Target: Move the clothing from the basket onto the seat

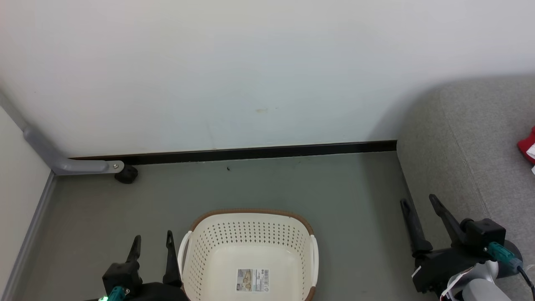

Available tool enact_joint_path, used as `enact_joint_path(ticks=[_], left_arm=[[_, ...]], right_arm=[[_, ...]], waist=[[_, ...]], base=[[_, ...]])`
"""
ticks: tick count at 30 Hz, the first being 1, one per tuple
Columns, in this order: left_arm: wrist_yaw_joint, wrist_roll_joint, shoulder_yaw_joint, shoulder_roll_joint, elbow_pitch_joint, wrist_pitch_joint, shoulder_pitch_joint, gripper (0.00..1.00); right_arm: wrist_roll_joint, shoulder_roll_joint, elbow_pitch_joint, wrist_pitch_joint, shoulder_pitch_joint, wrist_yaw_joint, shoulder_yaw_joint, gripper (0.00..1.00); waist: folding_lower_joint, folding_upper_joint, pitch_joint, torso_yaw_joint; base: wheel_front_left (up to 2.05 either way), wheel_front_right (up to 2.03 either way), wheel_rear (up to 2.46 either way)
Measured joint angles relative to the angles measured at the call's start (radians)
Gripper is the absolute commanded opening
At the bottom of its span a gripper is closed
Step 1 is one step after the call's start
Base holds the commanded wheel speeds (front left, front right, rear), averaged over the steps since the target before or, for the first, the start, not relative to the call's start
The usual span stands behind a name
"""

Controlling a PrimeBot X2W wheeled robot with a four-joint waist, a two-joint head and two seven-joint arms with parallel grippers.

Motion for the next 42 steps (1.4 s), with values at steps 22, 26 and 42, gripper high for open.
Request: enact_joint_path(ticks=[22,26,42], left_arm=[[-0.027,0.056,-0.006,-0.01,0.008,0.002,0.014,0.0],[-0.027,0.052,-0.009,-0.015,0.045,0.004,0.045,0.0],[-0.062,-0.142,0.034,-0.017,0.045,0.068,0.049,0.0]], right_arm=[[-0.025,0.009,0.002,0.002,0.009,-0.001,-0.034,0.0],[-0.023,0.028,0.041,0.003,0.056,-0.001,-0.025,0.0],[0.16,0.051,0.036,0.065,0.062,0.011,-0.098,0.0]], waist=[[0.0,0.0,-0.005,-0.013],[0.0,0.0,-0.005,-0.014],[0.0,0.0,-0.005,-0.023]], base=[[0.0,0.0,0.0],[0.0,0.0,0.0],[0.0,0.0,0.0]])
